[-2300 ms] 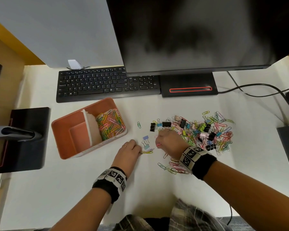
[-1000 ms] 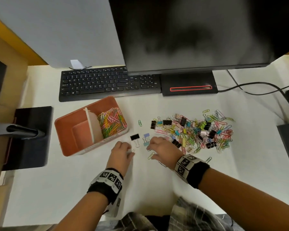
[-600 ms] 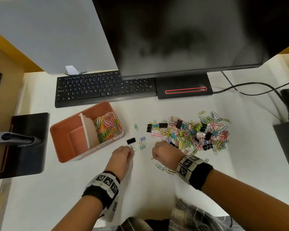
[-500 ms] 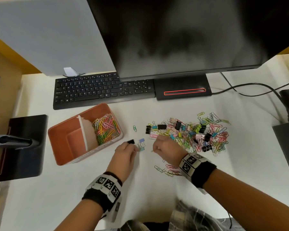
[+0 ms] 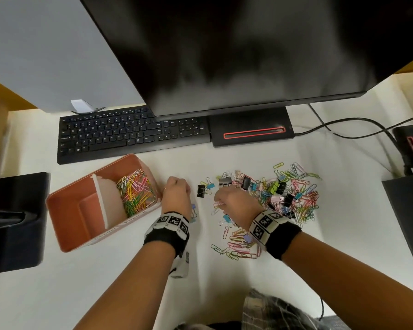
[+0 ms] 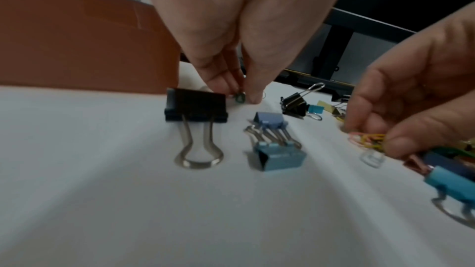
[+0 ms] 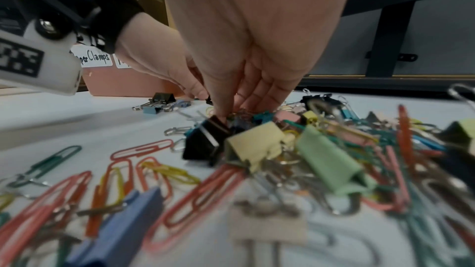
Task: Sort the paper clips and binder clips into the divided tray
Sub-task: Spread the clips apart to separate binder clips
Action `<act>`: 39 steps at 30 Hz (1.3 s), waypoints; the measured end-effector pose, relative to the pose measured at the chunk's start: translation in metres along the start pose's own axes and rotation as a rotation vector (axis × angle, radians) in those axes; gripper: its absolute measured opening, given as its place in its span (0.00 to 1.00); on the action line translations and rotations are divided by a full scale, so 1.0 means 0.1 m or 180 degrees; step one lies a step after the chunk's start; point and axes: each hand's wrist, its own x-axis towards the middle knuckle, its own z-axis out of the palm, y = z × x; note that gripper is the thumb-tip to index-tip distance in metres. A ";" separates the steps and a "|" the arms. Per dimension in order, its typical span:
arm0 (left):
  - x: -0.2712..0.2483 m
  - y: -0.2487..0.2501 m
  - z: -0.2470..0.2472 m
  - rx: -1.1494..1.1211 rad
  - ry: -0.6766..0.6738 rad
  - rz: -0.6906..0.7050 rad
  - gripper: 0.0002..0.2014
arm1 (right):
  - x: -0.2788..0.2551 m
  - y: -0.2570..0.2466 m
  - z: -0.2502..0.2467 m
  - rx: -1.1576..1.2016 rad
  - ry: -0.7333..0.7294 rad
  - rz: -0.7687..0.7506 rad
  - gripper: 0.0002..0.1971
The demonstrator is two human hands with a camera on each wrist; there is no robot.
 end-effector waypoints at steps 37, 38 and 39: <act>-0.47 0.11 0.35 -0.0369 -0.0500 0.1206 0.13 | -0.31 0.26 -0.40 0.0377 -0.0009 -0.0236 0.09; -0.45 0.11 0.37 -0.0308 -0.0528 0.1164 0.14 | -0.25 0.25 -0.40 0.0297 -0.0050 -0.0293 0.09; -0.44 0.11 0.39 -0.0231 -0.0560 0.1134 0.14 | -0.19 0.24 -0.39 0.0216 -0.0128 -0.0331 0.09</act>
